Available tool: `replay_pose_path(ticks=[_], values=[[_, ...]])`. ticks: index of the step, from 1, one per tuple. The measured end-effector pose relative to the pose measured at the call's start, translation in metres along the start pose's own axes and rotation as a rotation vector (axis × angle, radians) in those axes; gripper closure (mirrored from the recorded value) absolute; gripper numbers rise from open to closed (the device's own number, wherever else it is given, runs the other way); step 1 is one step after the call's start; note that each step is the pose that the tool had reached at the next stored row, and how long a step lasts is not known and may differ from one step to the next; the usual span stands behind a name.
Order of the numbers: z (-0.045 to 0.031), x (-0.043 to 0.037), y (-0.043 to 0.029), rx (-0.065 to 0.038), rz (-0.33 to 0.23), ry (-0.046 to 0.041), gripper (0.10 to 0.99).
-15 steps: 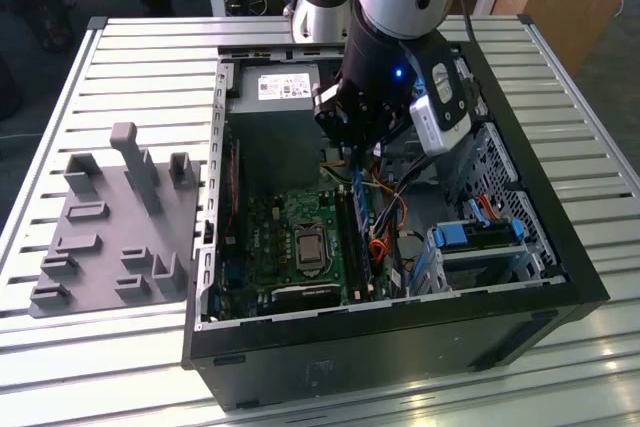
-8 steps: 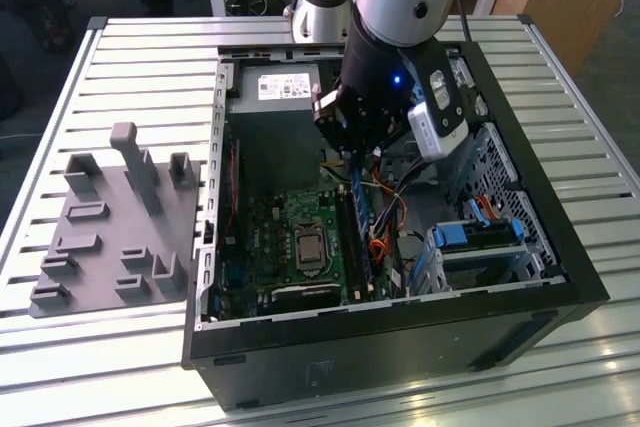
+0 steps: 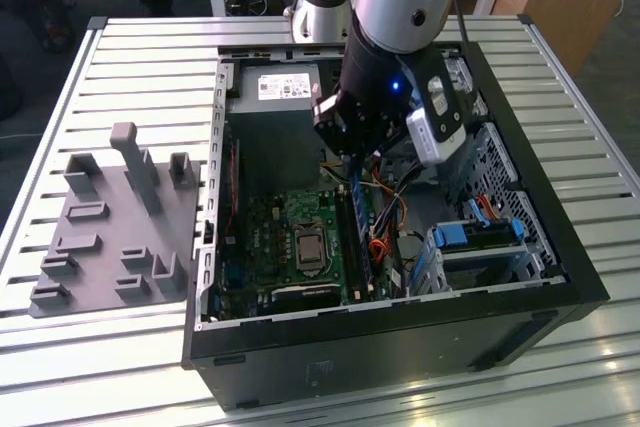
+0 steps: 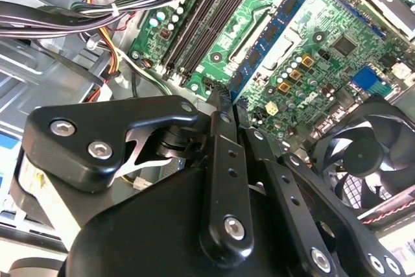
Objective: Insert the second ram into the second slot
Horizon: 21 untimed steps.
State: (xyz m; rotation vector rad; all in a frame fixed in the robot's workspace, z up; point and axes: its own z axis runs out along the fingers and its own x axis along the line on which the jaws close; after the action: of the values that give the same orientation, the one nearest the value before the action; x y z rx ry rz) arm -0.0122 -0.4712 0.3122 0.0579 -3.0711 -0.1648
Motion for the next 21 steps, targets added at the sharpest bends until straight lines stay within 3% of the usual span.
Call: replay_pose_path(ticks=[21], values=[[0.0167,0.0011,-0.0017,0.000,0.000,-0.0001,0.949]])
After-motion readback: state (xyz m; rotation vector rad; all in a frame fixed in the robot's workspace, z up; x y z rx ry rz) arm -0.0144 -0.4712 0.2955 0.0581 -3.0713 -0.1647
